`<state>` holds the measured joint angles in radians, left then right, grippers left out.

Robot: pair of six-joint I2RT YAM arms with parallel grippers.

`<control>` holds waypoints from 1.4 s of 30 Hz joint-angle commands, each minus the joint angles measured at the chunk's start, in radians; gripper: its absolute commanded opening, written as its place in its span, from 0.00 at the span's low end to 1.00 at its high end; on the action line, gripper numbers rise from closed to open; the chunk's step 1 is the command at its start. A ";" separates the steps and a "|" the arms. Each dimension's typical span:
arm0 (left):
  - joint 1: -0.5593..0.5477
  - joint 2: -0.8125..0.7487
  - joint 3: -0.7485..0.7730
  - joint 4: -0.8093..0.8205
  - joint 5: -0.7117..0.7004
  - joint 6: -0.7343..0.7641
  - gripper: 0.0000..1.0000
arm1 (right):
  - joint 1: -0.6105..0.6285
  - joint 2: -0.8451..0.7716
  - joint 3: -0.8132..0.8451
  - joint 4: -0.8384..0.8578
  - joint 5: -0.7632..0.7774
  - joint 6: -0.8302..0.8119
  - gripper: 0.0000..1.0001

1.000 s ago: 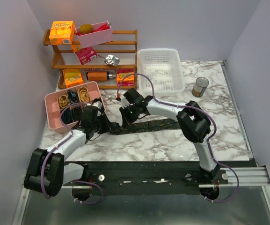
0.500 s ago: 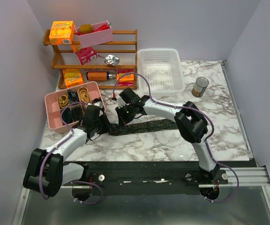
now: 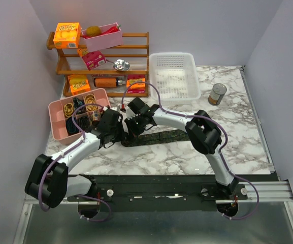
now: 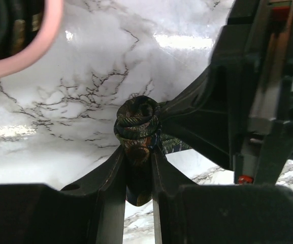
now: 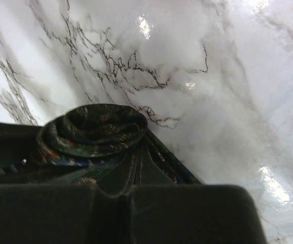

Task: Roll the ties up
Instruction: Roll the tie at the center of the board.

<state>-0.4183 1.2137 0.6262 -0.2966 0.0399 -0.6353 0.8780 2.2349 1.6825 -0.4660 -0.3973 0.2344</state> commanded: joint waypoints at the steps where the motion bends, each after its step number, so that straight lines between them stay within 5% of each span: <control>1: -0.076 0.082 0.095 -0.088 -0.152 -0.001 0.29 | 0.015 0.025 0.022 -0.028 0.014 -0.001 0.01; 28: -0.155 0.222 0.309 -0.487 -0.457 0.008 0.31 | -0.068 -0.182 -0.108 -0.016 0.132 -0.010 0.01; 42: -0.309 0.424 0.455 -0.677 -0.592 -0.059 0.34 | -0.175 -0.247 -0.225 0.020 0.149 -0.009 0.01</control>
<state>-0.6884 1.5867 1.0424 -0.8970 -0.4786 -0.6518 0.7170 2.0212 1.4887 -0.4614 -0.2729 0.2337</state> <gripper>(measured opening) 0.335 0.008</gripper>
